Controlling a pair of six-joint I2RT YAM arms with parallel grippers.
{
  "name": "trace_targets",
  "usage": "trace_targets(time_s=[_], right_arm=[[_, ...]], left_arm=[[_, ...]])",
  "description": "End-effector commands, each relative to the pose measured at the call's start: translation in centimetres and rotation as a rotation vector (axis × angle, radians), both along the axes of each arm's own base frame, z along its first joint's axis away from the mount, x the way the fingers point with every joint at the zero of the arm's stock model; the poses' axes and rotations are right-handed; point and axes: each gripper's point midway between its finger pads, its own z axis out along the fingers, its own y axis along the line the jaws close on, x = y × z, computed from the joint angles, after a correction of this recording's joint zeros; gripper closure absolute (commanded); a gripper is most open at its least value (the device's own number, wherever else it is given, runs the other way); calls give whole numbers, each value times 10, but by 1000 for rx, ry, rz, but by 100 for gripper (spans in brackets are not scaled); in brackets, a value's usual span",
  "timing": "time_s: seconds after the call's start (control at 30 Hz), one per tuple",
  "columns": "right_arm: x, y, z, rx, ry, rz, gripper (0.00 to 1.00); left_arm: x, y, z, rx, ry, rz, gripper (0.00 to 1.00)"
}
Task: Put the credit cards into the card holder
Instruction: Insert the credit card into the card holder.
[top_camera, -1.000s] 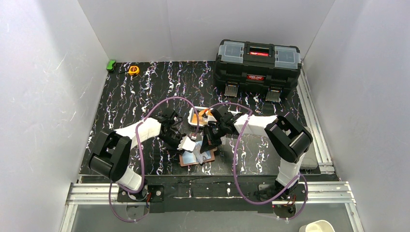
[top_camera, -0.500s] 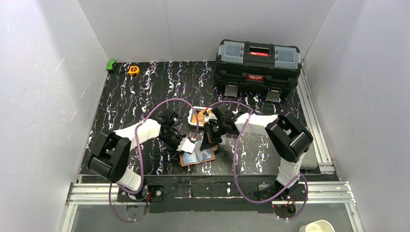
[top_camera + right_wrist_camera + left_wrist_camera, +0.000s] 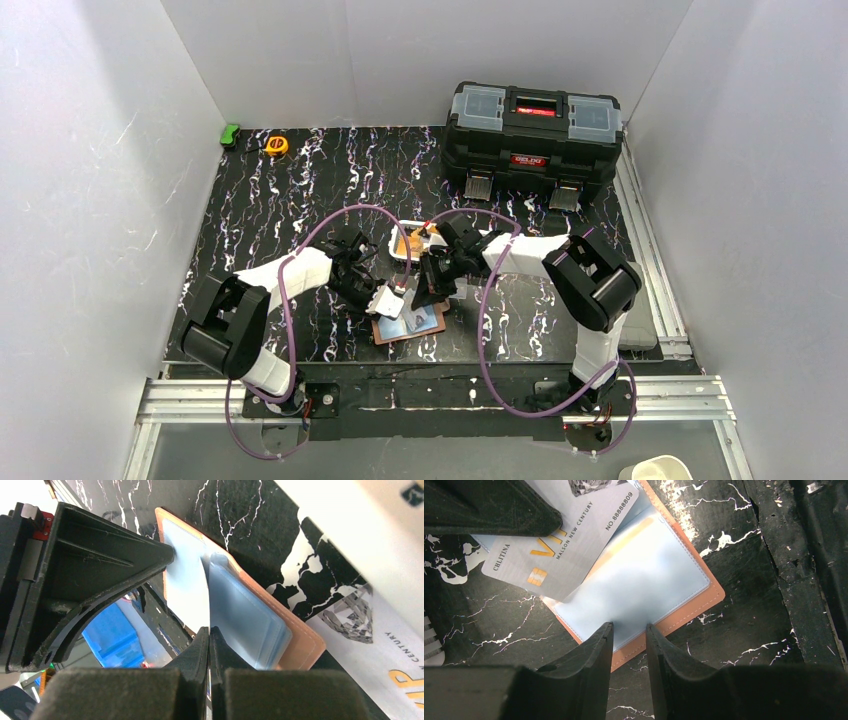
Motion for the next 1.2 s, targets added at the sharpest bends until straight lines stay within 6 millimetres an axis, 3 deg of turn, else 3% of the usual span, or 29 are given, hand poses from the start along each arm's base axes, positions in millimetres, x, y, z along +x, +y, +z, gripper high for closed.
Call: trace_targets(time_s=[0.0,0.27,0.53,0.77,1.17], right_arm=[[14,9,6,20,-29,-16,99],[18,12,2,11,-51,-54,99],[8,4,-27,-41,-52,-68,99],[6,-6,-41,-80,-84,-105,99],[-1,-15,-57,-129,-111,-138,99]], left_arm=[[-14,4,-2,12,23,-23,71],[-15,2,0,10,26,-20,71],[-19,2,2,10,39,-24,71],[-21,2,6,6,51,-21,71],[-44,0,9,-13,90,-56,70]])
